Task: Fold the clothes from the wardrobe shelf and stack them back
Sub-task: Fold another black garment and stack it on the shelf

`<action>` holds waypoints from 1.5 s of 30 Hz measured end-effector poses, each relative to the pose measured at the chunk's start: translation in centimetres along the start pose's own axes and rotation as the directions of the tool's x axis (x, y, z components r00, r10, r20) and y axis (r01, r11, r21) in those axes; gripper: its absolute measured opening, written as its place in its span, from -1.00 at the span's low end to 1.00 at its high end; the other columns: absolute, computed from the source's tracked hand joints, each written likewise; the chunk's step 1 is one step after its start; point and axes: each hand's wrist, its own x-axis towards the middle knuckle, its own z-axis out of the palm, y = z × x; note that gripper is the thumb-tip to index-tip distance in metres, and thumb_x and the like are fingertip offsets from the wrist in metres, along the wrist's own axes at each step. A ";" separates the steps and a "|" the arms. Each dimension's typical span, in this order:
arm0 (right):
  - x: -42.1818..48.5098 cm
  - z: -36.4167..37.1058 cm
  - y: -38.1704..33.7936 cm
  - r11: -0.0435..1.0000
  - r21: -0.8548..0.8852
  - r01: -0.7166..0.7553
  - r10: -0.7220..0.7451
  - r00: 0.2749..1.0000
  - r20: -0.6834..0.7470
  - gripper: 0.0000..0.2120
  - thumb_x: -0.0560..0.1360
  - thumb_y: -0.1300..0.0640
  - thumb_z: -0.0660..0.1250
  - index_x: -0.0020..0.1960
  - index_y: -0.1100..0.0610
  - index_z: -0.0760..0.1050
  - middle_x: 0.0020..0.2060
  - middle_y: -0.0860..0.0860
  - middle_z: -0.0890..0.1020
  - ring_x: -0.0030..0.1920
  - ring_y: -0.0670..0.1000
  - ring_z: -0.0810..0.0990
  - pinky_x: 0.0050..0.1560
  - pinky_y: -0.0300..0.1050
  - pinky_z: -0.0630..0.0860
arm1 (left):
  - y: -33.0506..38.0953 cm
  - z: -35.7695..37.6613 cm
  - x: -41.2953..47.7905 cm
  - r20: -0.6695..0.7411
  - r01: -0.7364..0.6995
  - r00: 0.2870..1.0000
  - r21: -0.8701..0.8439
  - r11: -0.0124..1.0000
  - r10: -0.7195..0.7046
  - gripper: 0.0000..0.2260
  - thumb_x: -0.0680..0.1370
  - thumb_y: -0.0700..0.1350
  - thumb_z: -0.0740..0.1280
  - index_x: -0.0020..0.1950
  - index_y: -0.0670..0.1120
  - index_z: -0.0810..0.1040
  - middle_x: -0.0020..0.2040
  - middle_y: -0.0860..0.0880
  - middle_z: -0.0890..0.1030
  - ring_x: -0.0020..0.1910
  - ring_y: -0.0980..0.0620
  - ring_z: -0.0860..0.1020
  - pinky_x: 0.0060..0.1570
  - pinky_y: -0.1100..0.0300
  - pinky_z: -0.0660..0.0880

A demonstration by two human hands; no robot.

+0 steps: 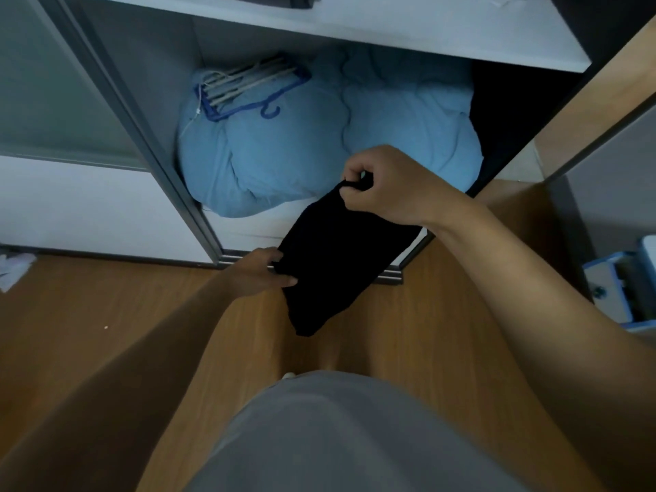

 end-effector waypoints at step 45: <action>0.6 3.8 -2.0 0.997 -0.017 -0.071 0.070 0.872 0.484 -0.67 0.56 0.13 0.39 -0.35 -0.05 0.45 -0.52 -0.19 0.49 -0.49 -0.26 0.45 -0.41 -0.39 0.32 | 2.7 -4.6 -1.1 -0.528 0.052 0.848 -0.025 0.998 -0.057 -0.77 0.43 -0.34 0.20 -0.27 -0.07 0.55 -0.15 -0.08 0.58 -0.04 -0.09 0.56 0.07 0.07 0.47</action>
